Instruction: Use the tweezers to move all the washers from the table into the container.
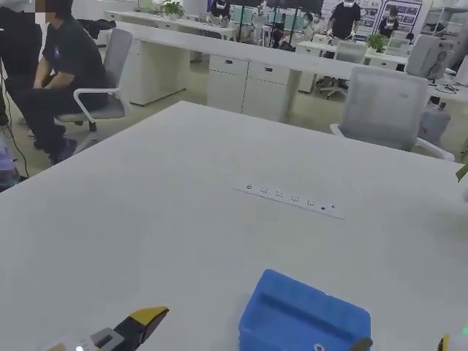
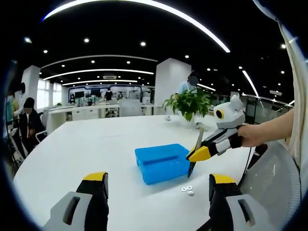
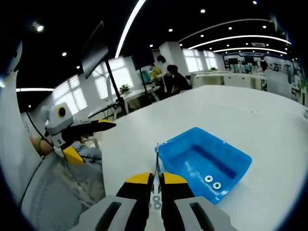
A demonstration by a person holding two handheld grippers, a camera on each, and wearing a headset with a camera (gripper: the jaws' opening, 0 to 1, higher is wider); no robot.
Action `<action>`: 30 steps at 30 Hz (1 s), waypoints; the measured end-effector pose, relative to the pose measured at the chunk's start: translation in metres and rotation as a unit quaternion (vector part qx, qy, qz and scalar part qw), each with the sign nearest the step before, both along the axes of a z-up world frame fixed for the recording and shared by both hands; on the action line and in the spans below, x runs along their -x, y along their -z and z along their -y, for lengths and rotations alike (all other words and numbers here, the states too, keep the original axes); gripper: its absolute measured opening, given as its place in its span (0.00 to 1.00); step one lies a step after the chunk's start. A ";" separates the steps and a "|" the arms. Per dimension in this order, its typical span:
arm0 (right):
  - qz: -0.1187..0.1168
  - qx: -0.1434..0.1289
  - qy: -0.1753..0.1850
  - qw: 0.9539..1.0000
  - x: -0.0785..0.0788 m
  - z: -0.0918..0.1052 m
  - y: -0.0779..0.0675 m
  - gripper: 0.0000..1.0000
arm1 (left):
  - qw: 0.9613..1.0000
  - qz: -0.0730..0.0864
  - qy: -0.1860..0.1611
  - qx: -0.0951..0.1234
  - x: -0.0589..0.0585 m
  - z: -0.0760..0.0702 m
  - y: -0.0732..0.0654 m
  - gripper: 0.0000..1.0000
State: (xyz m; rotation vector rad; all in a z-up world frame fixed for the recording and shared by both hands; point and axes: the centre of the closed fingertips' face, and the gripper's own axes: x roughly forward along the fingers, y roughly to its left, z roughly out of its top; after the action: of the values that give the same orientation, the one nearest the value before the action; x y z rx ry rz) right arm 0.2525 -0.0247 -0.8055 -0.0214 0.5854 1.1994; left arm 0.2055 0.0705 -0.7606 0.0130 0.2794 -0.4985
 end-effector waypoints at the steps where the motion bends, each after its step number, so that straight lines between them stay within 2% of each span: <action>1: -0.003 0.003 -0.001 1.000 0.001 0.000 0.003 0.04 | 1.000 0.000 0.000 0.000 0.000 0.000 0.000 0.88; 4: -0.012 0.013 -0.004 1.000 0.004 0.000 0.013 0.04 | 1.000 -0.001 0.001 -0.002 0.000 0.000 0.000 0.88; 10: -0.025 0.021 -0.007 0.999 0.008 0.000 0.021 0.04 | 1.000 -0.004 0.002 -0.002 0.000 0.000 0.002 0.88; 19: -0.019 0.036 -0.016 0.999 0.010 0.000 0.025 0.04 | 1.000 -0.009 0.005 -0.004 0.001 0.001 0.003 0.86; 23: -0.006 0.043 -0.031 0.999 0.013 -0.002 0.025 0.04 | 1.000 -0.009 0.005 -0.002 0.001 0.001 0.003 0.86; 25: 0.005 0.061 -0.044 0.997 0.015 -0.002 0.030 0.04 | 1.000 -0.010 0.006 -0.002 0.001 0.002 0.003 0.85; 28: 0.015 0.057 -0.049 0.997 0.017 -0.004 0.027 0.04 | 1.000 -0.010 0.006 -0.003 0.002 0.002 0.004 0.85; 29: 0.043 0.069 -0.076 0.994 0.019 -0.005 0.028 0.04 | 1.000 -0.011 0.006 -0.004 0.002 0.002 0.004 0.85; 30: 0.056 0.076 -0.087 0.992 0.021 -0.005 0.028 0.04 | 1.000 -0.012 0.006 -0.004 0.002 0.002 0.005 0.85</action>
State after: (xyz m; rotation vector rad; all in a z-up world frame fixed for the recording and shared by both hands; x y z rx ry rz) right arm 0.2320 -0.0194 -0.8335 -0.2717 0.5845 1.3113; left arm 0.2040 0.0687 -0.7651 0.0175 0.3046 -0.5098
